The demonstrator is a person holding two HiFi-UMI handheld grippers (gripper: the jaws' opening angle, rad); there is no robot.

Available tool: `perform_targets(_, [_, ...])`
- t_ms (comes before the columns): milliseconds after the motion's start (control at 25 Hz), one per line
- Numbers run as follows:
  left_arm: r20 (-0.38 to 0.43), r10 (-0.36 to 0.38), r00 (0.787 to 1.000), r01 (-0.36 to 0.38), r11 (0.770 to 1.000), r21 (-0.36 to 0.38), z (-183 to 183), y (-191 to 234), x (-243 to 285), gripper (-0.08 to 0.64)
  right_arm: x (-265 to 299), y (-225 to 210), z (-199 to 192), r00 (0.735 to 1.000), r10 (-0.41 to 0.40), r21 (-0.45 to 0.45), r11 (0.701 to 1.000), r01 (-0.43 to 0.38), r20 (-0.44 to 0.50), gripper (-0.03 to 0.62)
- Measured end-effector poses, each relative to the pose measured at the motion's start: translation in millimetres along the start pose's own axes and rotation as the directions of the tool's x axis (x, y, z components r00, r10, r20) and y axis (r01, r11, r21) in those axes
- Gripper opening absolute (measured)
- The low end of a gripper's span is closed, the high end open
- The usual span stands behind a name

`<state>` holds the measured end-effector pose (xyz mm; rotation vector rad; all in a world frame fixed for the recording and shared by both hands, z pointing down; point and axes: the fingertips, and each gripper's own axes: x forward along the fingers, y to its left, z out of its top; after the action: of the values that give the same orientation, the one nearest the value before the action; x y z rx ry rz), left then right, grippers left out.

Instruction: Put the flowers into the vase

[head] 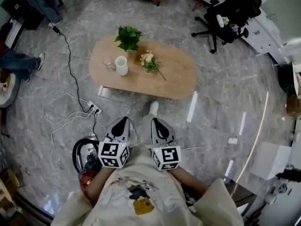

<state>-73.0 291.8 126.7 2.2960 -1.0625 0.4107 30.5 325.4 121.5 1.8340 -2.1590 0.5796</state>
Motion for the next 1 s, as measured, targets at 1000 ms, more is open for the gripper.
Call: perform_targets(1000, [-0.157, 0.172, 0.973, -0.175, 0.984, -0.009, 45, -34, 218, 0.008, 142, -199, 19, 0.972, 0.193, -0.001, 0.981, -0.195, -0.131, 0.006])
